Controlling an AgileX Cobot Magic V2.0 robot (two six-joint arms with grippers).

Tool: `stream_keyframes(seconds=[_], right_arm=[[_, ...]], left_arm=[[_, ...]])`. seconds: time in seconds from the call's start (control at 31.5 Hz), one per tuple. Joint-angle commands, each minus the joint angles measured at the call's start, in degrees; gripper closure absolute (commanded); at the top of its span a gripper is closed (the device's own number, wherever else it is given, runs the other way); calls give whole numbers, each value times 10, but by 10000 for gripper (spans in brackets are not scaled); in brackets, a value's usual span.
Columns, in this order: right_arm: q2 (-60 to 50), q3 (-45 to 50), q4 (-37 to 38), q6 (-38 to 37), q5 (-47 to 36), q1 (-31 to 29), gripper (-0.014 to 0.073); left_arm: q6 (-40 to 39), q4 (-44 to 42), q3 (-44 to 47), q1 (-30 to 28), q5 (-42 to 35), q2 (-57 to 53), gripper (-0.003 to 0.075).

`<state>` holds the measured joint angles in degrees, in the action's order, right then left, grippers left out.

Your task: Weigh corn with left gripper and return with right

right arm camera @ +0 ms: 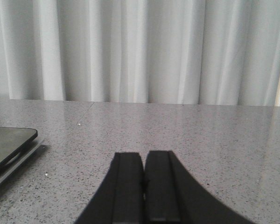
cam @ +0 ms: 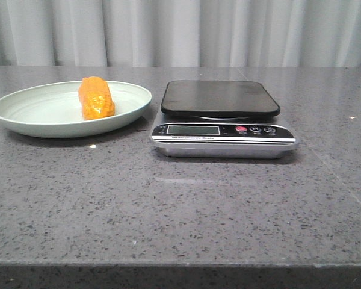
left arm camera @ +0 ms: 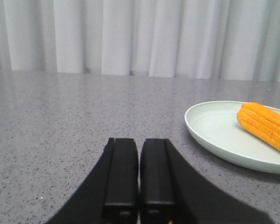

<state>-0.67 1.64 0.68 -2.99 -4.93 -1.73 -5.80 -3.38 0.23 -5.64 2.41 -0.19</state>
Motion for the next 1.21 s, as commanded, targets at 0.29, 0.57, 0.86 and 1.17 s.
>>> stream_keyframes(seconds=[0.29,0.57,0.86,1.17], right_arm=[[-9,-5,8,1,-41,-1,449],[-9,-5,8,1,-41,9,449],[-9,-5,8,1,-41,9,449],[-9,-5,8,1,-41,9,449]], left_arm=[[-7,71,-15,5,-167,-8,594],[-6,34,-195,7,-24,121,594],[-6,63,-321,28,128,264,594],[-6,64,-324,63,128,314,583]])
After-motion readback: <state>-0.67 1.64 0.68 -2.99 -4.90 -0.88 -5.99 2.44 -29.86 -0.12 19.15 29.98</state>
